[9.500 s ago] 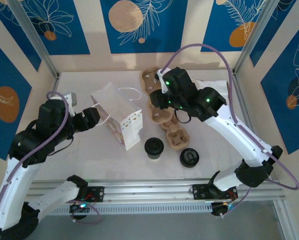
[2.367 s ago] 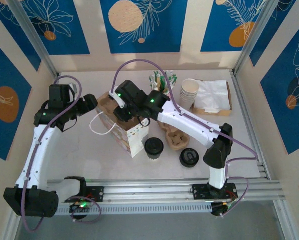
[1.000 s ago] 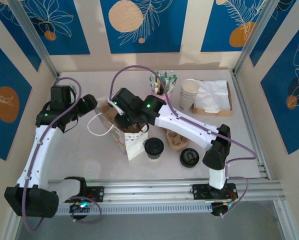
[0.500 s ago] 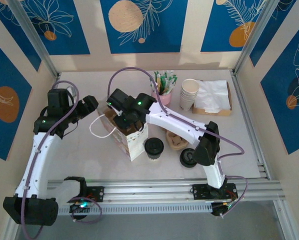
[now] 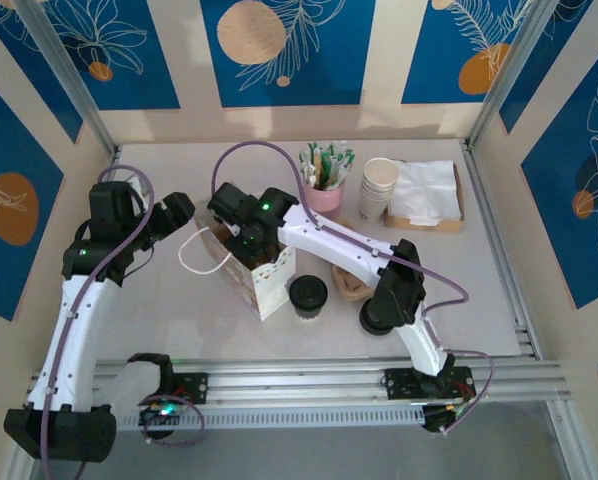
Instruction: Pack the takeout coffee
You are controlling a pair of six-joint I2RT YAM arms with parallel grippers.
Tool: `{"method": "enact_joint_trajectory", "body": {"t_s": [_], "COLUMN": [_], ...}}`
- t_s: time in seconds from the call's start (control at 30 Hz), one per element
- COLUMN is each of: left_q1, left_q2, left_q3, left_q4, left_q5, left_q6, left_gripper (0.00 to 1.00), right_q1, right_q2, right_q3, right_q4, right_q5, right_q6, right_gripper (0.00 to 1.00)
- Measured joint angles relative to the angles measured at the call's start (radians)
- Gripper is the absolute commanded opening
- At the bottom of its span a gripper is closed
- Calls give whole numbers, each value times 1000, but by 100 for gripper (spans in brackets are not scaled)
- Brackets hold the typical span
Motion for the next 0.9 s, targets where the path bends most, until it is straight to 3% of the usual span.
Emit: {"method": "enact_joint_trajectory", "body": {"t_s": [0.9], "left_q1": [0], "left_q2": [-143], "left_q3": [2], "left_q4": [-137], "left_q5": [-25], "left_q6": [4], "left_gripper": [80], "right_q1": [-32], "right_q2": [143], "right_q3": [30], "right_q4": [-8], "right_q5": [-45], "right_q6": [0], "right_gripper": [33]}}
